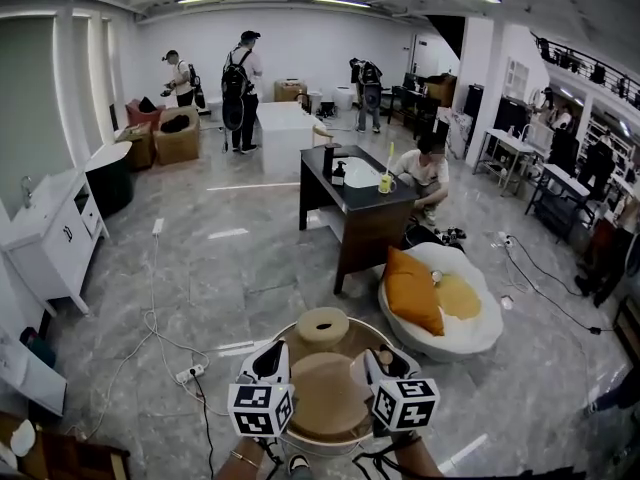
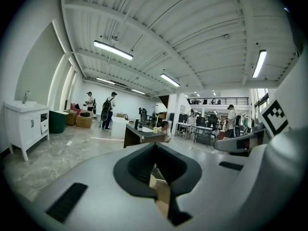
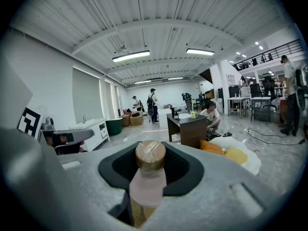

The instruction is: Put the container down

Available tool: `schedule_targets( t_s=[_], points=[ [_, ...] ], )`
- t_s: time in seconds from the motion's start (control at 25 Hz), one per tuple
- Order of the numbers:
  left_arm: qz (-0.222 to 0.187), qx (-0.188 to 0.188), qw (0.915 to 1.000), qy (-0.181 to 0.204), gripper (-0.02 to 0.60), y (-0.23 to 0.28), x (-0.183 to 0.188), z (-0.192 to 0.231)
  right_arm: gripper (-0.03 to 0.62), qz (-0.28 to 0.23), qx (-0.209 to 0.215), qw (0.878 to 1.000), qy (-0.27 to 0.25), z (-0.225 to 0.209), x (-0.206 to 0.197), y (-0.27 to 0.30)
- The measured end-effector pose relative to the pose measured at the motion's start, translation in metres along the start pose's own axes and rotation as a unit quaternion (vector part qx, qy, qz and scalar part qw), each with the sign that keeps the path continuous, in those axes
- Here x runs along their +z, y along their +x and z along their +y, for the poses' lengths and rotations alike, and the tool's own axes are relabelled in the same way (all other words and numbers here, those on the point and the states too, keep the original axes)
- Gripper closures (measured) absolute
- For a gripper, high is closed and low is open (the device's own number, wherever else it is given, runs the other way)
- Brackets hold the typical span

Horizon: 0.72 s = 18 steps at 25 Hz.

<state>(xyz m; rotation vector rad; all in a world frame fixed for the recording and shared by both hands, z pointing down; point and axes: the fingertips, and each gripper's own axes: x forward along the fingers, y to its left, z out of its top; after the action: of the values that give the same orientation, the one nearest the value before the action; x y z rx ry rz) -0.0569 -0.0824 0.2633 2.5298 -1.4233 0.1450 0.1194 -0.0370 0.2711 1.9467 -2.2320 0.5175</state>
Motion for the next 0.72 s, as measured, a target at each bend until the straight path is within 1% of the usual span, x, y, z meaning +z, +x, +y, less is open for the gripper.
schedule_targets(
  t_s=[0.28, 0.48, 0.72],
  points=[
    [0.008, -0.013, 0.9999, 0.003, 0.584, 0.061, 0.013, 0.028, 0.470, -0.005, -0.007, 1.000, 0.003, -0.013, 0.024, 0.059],
    [0.018, -0.021, 0.9996, 0.005, 0.585, 0.092, 0.013, 0.040, 0.470, -0.014, -0.016, 1.000, 0.010, -0.027, 0.033, 0.084],
    [0.041, -0.019, 0.9990, -0.004, 0.584, 0.112, -0.001, 0.045, 0.470, 0.008, -0.034, 0.999, 0.022, -0.050, 0.024, 0.099]
  ],
)
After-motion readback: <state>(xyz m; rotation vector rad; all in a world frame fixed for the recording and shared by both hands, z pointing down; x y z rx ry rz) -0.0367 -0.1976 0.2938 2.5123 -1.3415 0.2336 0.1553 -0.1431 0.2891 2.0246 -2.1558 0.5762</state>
